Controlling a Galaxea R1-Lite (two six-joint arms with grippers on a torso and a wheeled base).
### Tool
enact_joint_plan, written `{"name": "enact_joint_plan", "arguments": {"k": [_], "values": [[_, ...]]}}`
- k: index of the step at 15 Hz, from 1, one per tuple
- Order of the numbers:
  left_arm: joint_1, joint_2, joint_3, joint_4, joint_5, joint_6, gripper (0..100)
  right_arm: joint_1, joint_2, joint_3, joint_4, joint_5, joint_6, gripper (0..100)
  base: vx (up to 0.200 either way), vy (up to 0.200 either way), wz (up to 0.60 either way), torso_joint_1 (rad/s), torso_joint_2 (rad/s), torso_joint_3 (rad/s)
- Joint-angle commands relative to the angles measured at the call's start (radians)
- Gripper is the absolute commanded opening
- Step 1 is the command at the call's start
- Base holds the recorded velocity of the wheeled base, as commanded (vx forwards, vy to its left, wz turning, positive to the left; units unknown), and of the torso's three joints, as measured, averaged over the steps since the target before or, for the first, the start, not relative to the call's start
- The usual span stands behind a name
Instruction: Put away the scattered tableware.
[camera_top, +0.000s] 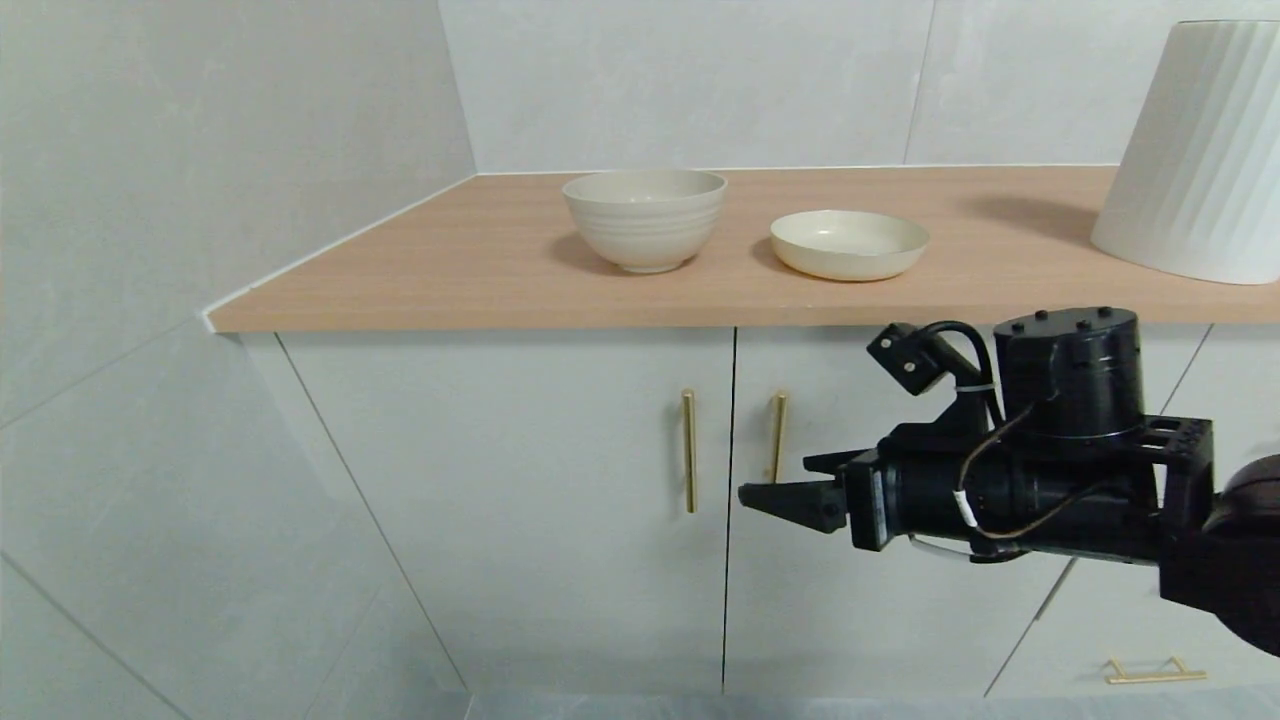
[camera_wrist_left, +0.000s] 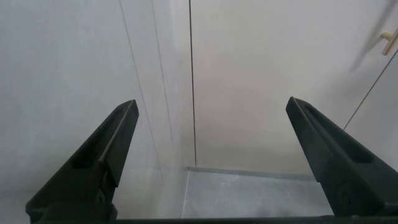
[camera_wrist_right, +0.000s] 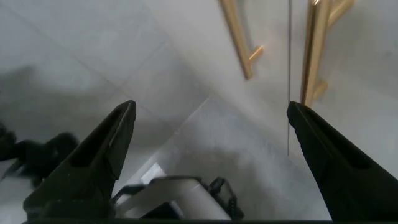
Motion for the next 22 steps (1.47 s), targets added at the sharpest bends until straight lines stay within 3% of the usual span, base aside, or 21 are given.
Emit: {"name": "enact_joint_plan", "arguments": {"k": [1, 4, 18, 22], "values": [[-0.001, 0.000, 0.000, 0.000, 0.000, 0.000, 100, -0.003, 0.127, -0.014, -0.090, -0.072, -0.001, 100, 0.000, 0.000, 0.00, 0.000, 0.00, 0.000], [0.000, 0.000, 0.000, 0.000, 0.000, 0.000, 100, -0.019, 0.201, -0.014, -0.211, -0.128, -0.002, 100, 0.000, 0.000, 0.00, 0.000, 0.00, 0.000], [-0.001, 0.000, 0.000, 0.000, 0.000, 0.000, 100, -0.009, 0.308, -0.002, -0.392, -0.129, 0.050, 100, 0.000, 0.000, 0.00, 0.000, 0.00, 0.000], [0.000, 0.000, 0.000, 0.000, 0.000, 0.000, 100, 0.020, 0.265, 0.106, -0.584, -0.020, 0.119, 100, 0.000, 0.000, 0.00, 0.000, 0.00, 0.000]]}}
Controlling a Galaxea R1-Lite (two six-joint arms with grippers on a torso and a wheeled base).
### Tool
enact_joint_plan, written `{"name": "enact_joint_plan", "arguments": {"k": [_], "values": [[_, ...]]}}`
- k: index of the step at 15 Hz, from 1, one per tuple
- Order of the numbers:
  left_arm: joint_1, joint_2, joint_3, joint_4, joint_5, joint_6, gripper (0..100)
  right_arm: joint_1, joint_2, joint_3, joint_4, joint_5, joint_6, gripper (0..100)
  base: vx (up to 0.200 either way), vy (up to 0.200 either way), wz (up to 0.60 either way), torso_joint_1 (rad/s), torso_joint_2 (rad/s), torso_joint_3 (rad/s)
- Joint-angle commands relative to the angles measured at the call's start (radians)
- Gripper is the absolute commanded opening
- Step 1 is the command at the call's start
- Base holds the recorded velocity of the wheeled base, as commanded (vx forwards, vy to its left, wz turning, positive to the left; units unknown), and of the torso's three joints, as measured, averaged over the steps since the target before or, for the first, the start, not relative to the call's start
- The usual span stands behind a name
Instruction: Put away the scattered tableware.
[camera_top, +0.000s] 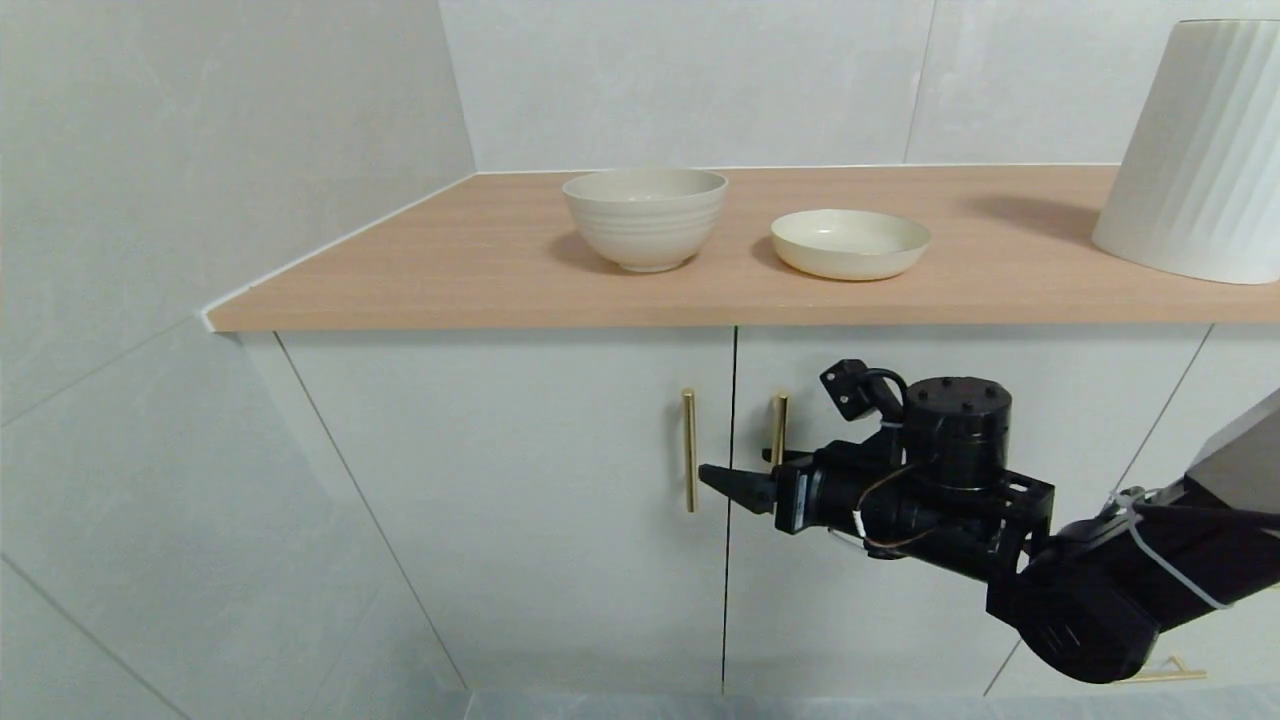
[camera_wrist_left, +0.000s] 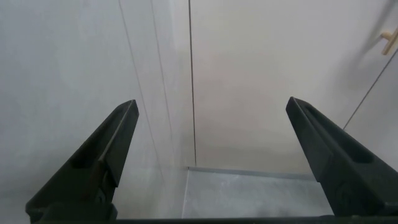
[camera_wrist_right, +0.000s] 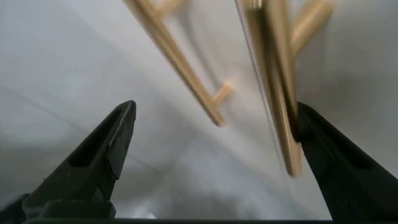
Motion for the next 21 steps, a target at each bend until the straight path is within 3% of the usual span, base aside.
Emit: {"name": "enact_joint_plan", "arguments": {"k": [1, 4, 7, 9, 12, 15, 16, 17, 19, 20, 21], "values": [[0.000, 0.000, 0.001, -0.001, 0.000, 0.000, 100, 0.015, -0.030, 0.051, -0.046, 0.043, 0.011, 100, 0.000, 0.000, 0.00, 0.000, 0.00, 0.000], [0.000, 0.000, 0.001, -0.001, 0.000, 0.000, 100, 0.015, -0.076, 0.097, -0.069, 0.057, 0.013, 100, 0.000, 0.000, 0.00, 0.000, 0.00, 0.000], [-0.001, 0.000, 0.001, -0.001, 0.000, 0.000, 100, 0.029, -0.139, 0.179, -0.069, 0.134, 0.011, 100, 0.000, 0.000, 0.00, 0.000, 0.00, 0.000], [0.000, 0.000, 0.001, -0.001, -0.001, 0.017, 100, 0.038, -0.168, 0.245, -0.069, 0.180, 0.008, 100, 0.000, 0.000, 0.00, 0.000, 0.00, 0.000], [0.000, 0.000, 0.001, -0.001, 0.000, -0.003, 100, 0.038, -0.194, 0.307, -0.083, 0.205, 0.005, 100, 0.000, 0.000, 0.00, 0.000, 0.00, 0.000], [0.000, 0.000, -0.005, -0.017, -0.003, 0.055, 100, 0.038, -0.213, 0.353, -0.110, 0.206, 0.005, 100, 0.000, 0.000, 0.00, 0.000, 0.00, 0.000], [0.000, 0.000, -0.054, -0.041, -0.027, 0.056, 100, 0.042, -0.219, 0.371, -0.120, 0.206, 0.005, 100, 0.000, 0.000, 0.00, 0.000, 0.00, 0.000], [-0.004, 0.026, -0.153, -0.015, -0.100, 0.053, 100, 0.042, -0.228, 0.383, -0.138, 0.208, 0.004, 100, 0.000, 0.000, 0.00, 0.000, 0.00, 0.000], [-0.004, 0.123, -0.309, 0.083, -0.187, 0.047, 100, 0.042, -0.239, 0.385, -0.161, 0.208, 0.007, 100, 0.000, 0.000, 0.00, 0.000, 0.00, 0.000], [-0.004, 0.278, -0.439, 0.137, -0.256, 0.047, 100, 0.048, -0.243, 0.400, -0.163, 0.208, 0.005, 100, 0.000, 0.000, 0.00, 0.000, 0.00, 0.000], [-0.004, 0.399, -0.505, 0.135, -0.310, 0.047, 100, 0.049, -0.243, 0.417, -0.167, 0.206, 0.005, 100, 0.000, 0.000, 0.00, 0.000, 0.00, 0.000]]}}
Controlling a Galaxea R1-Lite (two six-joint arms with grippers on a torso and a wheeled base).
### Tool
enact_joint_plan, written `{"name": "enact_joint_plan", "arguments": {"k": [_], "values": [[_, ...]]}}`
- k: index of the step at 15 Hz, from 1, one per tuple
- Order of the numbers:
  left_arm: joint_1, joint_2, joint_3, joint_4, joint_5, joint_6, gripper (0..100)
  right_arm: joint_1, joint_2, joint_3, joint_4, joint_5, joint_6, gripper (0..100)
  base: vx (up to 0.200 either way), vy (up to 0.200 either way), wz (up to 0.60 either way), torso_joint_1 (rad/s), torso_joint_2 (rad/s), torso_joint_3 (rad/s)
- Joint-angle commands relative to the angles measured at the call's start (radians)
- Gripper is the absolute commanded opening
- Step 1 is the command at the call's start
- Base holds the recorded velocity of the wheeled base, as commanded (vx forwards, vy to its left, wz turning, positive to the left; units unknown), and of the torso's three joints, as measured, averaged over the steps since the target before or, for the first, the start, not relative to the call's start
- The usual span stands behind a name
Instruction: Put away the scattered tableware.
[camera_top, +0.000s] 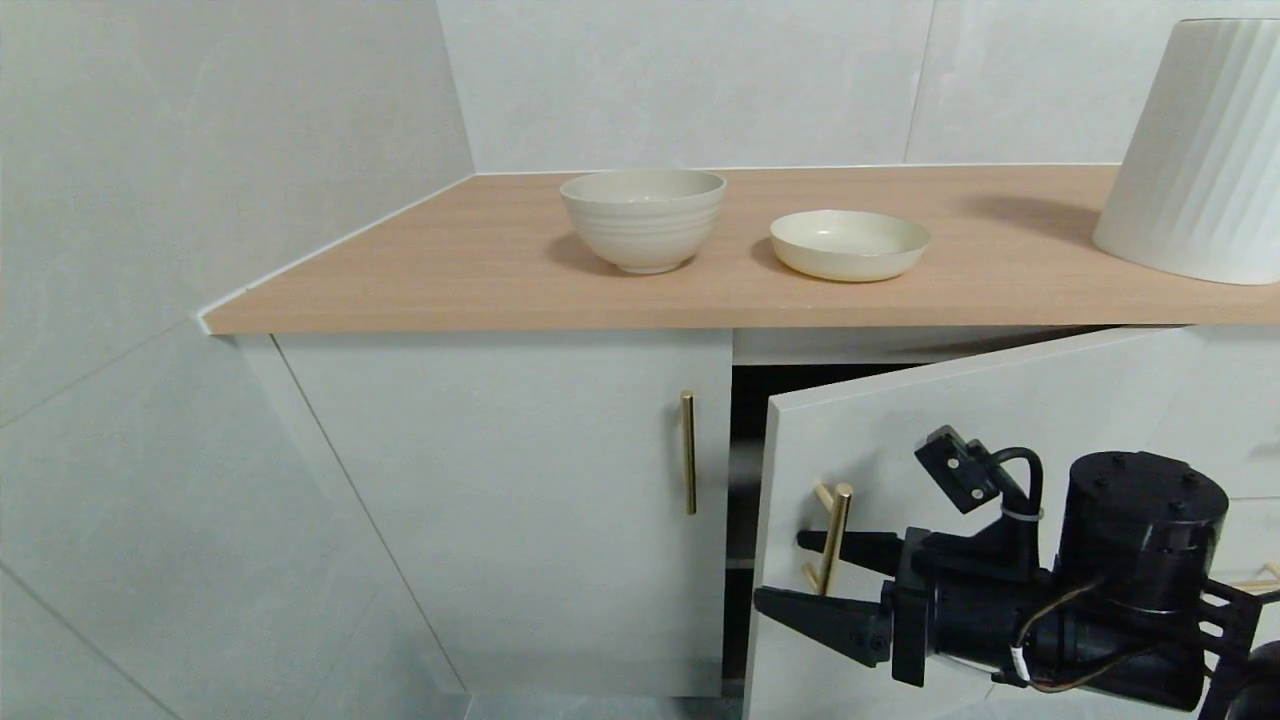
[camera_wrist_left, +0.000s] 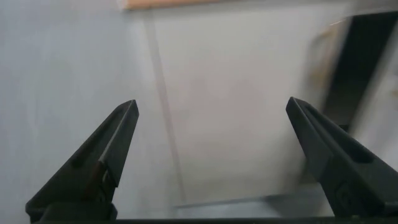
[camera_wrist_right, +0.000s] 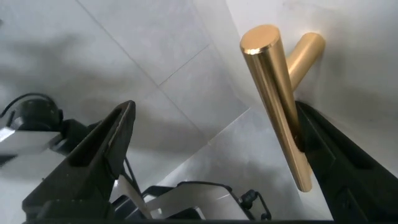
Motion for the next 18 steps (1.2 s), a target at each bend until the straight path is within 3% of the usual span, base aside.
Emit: {"name": "enact_joint_plan", "arguments": {"k": [1, 3, 5, 7, 12, 13, 16, 18], "values": [[-0.002, 0.417, -0.277, 0.057, -0.170, -0.003, 100, 0.004, -0.025, 0.036, -0.005, -0.002, -0.001, 100, 0.000, 0.000, 0.00, 0.000, 0.00, 0.000], [-0.002, 0.659, -0.395, 0.047, -0.251, -0.004, 100, 0.019, -0.076, 0.071, -0.005, -0.002, 0.002, 100, 0.000, 0.000, 0.00, 0.000, 0.00, 0.000], [-0.021, 0.851, -0.441, -0.009, -0.259, -0.004, 100, 0.026, -0.102, 0.091, -0.004, -0.002, 0.002, 100, 0.000, 0.000, 0.00, 0.000, 0.00, 0.000], [-0.121, 1.026, -0.443, -0.132, -0.249, -0.020, 100, 0.026, -0.097, 0.089, -0.005, 0.000, 0.002, 100, 0.000, 0.000, 0.00, 0.000, 0.00, 0.000], [-0.383, 1.173, -0.443, -0.244, -0.219, -0.156, 100, 0.026, -0.094, 0.091, -0.004, 0.000, 0.002, 100, 0.000, 0.000, 0.00, 0.000, 0.00, 0.000], [-0.437, 1.182, -0.443, -0.253, -0.220, -0.181, 0, 0.026, -0.087, 0.091, -0.004, -0.002, 0.002, 100, 0.000, 0.000, 0.00, 0.000, 0.00, 0.000], [-0.517, 1.202, -0.435, -0.264, -0.226, -0.185, 0, 0.026, -0.079, 0.091, -0.004, 0.000, 0.002, 100, 0.000, 0.000, 0.00, 0.000, 0.00, 0.000], [-0.529, 1.232, -0.435, -0.279, -0.228, -0.185, 0, 0.026, -0.064, 0.092, -0.004, 0.000, 0.001, 100, 0.000, 0.000, 0.00, 0.000, 0.00, 0.000]]}}
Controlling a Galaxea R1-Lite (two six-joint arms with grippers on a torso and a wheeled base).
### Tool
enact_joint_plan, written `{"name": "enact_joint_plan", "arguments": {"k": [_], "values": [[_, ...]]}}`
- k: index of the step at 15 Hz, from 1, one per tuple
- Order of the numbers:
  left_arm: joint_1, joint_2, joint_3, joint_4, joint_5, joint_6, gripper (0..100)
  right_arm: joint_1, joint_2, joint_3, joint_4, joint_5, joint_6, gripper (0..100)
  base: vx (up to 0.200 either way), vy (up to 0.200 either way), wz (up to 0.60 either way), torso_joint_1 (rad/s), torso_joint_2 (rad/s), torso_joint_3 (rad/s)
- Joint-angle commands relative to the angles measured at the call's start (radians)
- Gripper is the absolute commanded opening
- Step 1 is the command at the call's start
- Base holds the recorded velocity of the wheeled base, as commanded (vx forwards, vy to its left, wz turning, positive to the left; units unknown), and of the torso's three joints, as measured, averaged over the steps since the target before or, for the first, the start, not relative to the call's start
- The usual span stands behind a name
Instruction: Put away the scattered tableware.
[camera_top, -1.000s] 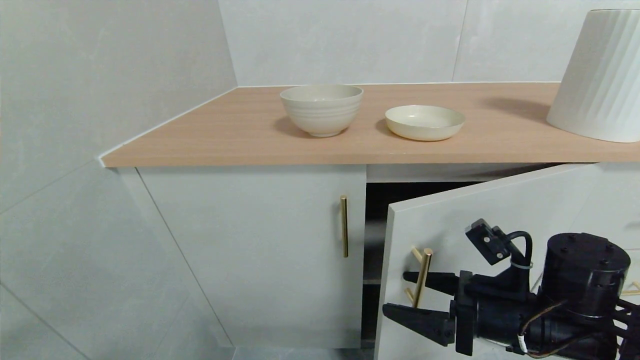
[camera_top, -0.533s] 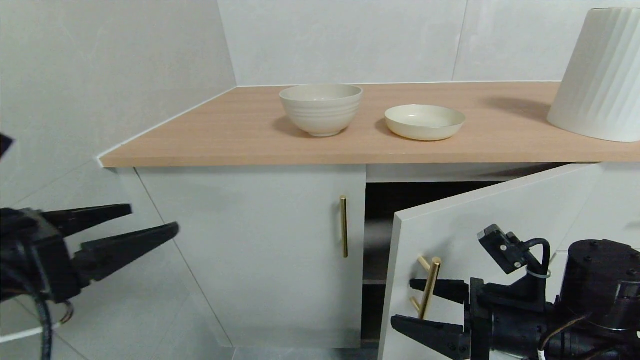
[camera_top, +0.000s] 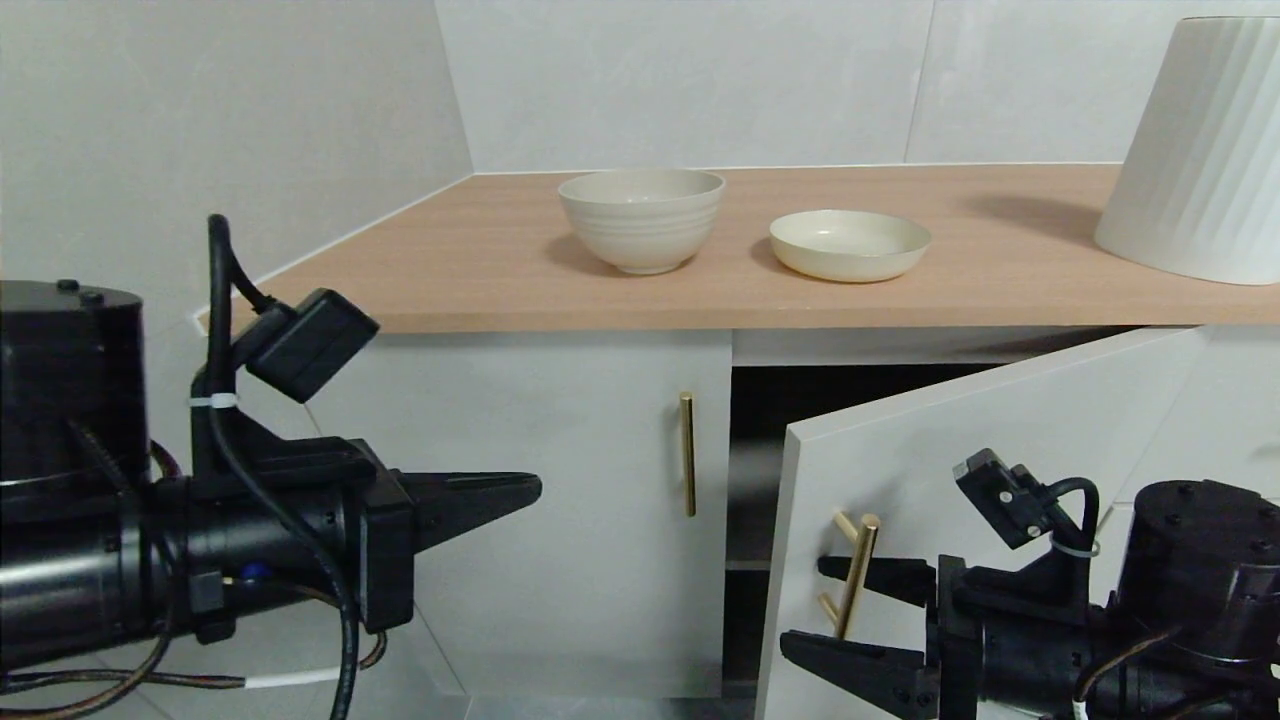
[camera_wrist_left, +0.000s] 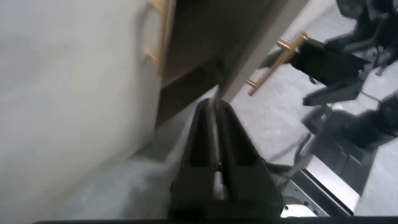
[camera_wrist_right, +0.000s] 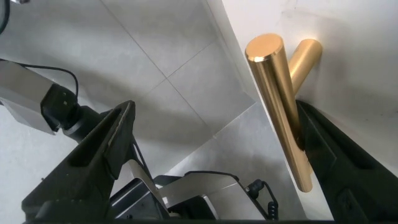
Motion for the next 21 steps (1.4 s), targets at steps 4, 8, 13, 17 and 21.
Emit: {"name": "enact_joint_plan", "arguments": {"k": [4, 8, 13, 17, 21], "values": [[-0.039, 0.148, -0.001, -0.090, -0.002, 0.000, 0, 0.000, 0.034, -0.001, 0.003, 0.000, -0.001, 100, 0.000, 0.000, 0.00, 0.000, 0.00, 0.000], [-0.071, 0.326, -0.022, -0.262, -0.003, -0.009, 0, 0.002, 0.026, 0.002, 0.003, -0.001, -0.001, 100, 0.000, 0.000, 0.00, 0.000, 0.00, 0.000], [-0.121, 0.452, -0.061, -0.406, -0.003, -0.057, 0, 0.005, -0.017, 0.012, 0.005, 0.017, -0.001, 100, 0.000, 0.000, 0.00, 0.000, 0.00, 0.000], [-0.121, 0.495, -0.094, -0.411, -0.003, -0.058, 0, 0.005, -0.017, 0.012, 0.003, 0.020, -0.001, 100, 0.000, 0.000, 0.00, 0.000, 0.00, 0.000], [-0.121, 0.513, -0.096, -0.427, -0.003, -0.058, 0, 0.003, -0.014, 0.012, 0.005, 0.020, -0.002, 100, -0.200, 0.000, 0.00, 0.006, 0.00, 0.004]]}}
